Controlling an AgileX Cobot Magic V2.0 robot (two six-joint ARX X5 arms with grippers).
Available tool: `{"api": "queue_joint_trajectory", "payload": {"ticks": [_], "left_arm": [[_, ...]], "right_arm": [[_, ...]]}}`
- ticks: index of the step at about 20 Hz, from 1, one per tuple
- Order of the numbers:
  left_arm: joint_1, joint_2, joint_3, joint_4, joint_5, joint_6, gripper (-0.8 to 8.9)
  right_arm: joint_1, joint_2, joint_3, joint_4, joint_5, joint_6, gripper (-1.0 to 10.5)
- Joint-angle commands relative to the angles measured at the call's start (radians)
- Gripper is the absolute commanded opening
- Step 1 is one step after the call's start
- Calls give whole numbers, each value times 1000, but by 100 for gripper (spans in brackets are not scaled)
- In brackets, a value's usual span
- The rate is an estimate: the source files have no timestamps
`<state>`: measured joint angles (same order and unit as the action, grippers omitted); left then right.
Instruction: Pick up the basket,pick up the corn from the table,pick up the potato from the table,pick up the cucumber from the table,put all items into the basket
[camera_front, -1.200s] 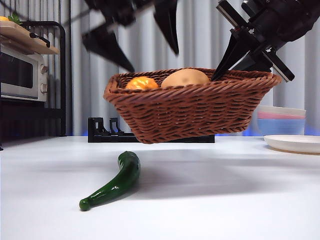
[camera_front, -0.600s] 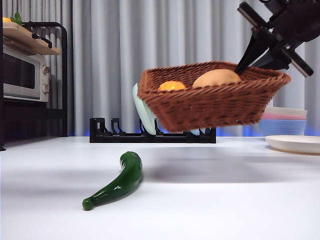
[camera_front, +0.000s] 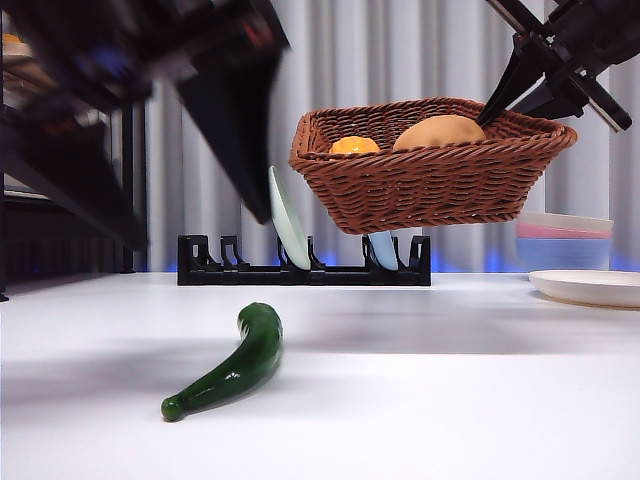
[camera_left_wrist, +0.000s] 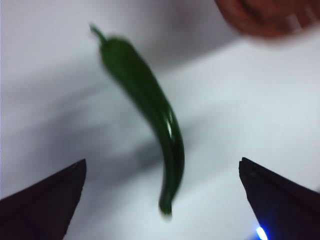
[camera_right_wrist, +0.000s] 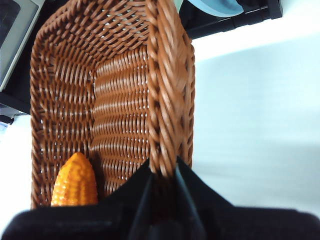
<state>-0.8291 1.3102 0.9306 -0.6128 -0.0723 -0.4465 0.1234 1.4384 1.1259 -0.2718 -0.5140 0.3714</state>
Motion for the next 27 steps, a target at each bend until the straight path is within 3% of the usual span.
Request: {"api": "queue_joint_trajectory", "payload": {"ticks": [1,5,9,13,15,16,22,25,27], "left_arm": [[35,87,-3,90,18,-3,623],[82,213,-3,172,54,-2,557],[85,282,-3,239,51,2,550],[85,314,-3,245,48,40,231],[85,314,-3,251,45,76,19],[85,314,-3,250,46,82,-7],[69,243,-2,113,80,132,-9],[-11,26,-1,-50,81,134,-8],[-86,-156,7,-105,80,70,-8]], "right_arm": [[-5,-5,11,17,-11,20,-16],[-12,-5,11,17,-11,21,-16],[-13,-5,11,17,-10,20,-16],[-16,-5,11,17,-10,21,-16],[-18,-5,11,17,-11,21,-16],[-18,-5,11,17,-11,21,-16],[-18,-5,11,13,-10,20,-16],[-18,-5,11,9,-10,21,-16],[-17,-4,11,9,-8,21,-16]]}}
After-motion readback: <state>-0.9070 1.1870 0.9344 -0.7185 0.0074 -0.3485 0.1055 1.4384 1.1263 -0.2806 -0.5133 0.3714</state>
